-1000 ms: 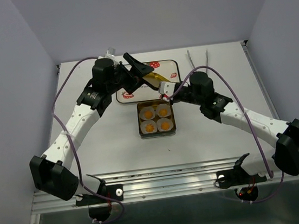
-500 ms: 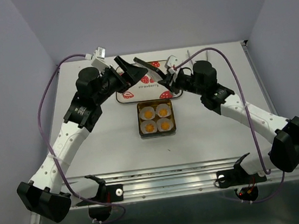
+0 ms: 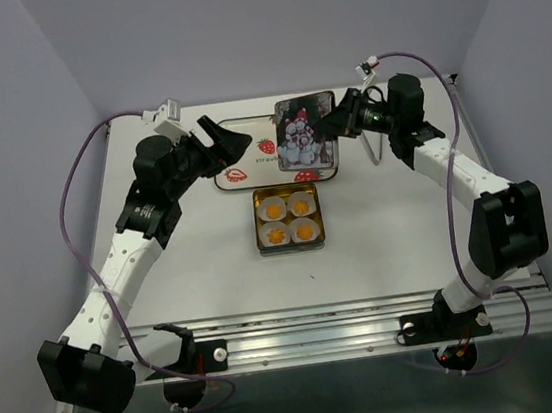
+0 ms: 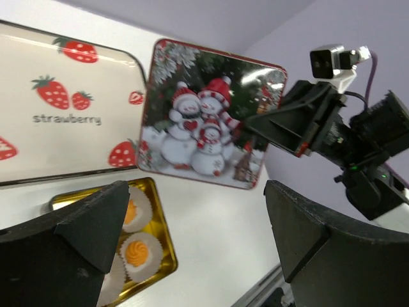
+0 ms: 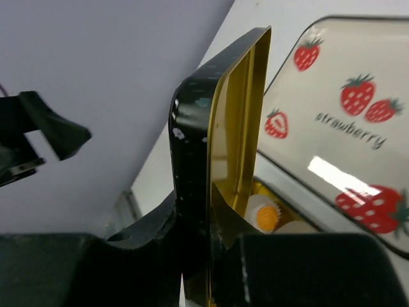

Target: Pack the cookies

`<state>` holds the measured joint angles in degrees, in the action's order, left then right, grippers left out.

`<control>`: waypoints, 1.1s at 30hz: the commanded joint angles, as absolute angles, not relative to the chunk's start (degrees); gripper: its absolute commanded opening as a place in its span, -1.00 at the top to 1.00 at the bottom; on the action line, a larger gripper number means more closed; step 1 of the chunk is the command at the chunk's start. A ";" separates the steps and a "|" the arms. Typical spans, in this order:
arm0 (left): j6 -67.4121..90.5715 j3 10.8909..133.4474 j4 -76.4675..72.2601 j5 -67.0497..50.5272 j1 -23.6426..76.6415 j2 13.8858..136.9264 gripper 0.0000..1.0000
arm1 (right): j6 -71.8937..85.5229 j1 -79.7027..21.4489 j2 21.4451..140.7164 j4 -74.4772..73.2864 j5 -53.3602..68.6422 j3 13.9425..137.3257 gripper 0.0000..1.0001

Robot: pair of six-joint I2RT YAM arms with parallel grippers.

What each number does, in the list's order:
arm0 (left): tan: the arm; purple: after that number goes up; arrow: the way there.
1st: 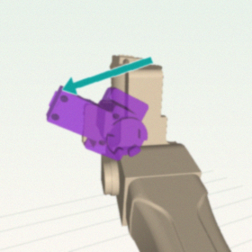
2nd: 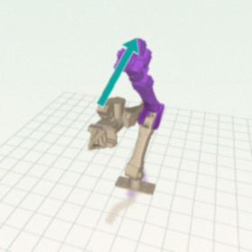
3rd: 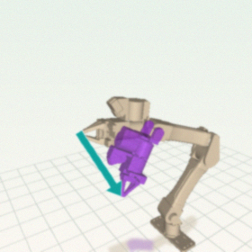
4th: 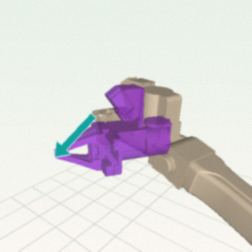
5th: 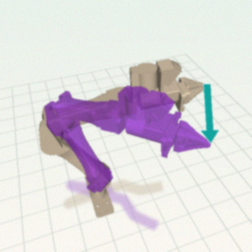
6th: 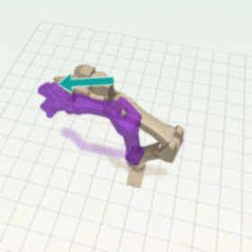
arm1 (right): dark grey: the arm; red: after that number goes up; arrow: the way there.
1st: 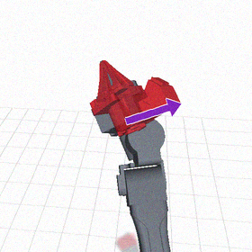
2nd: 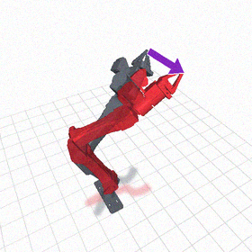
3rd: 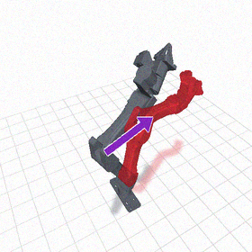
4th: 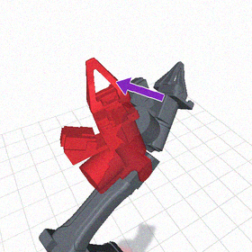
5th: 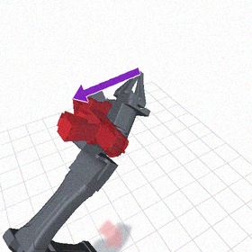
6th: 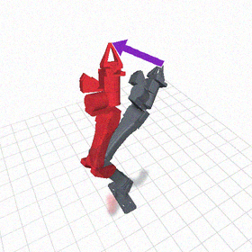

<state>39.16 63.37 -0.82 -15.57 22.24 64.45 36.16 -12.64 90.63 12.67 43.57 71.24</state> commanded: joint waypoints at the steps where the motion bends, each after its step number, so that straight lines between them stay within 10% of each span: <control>1: 35.68 60.13 -6.58 -18.71 19.25 64.25 -0.98 | 51.59 -13.27 89.21 19.95 53.79 70.41 0.99; 33: 32.43 47.99 -13.97 -25.40 18.63 75.05 -0.98 | 56.69 -6.50 82.71 34.01 60.56 38.94 0.99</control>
<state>33.41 48.18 -10.79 -24.91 17.67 74.04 56.42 -7.55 82.43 26.76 58.02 40.03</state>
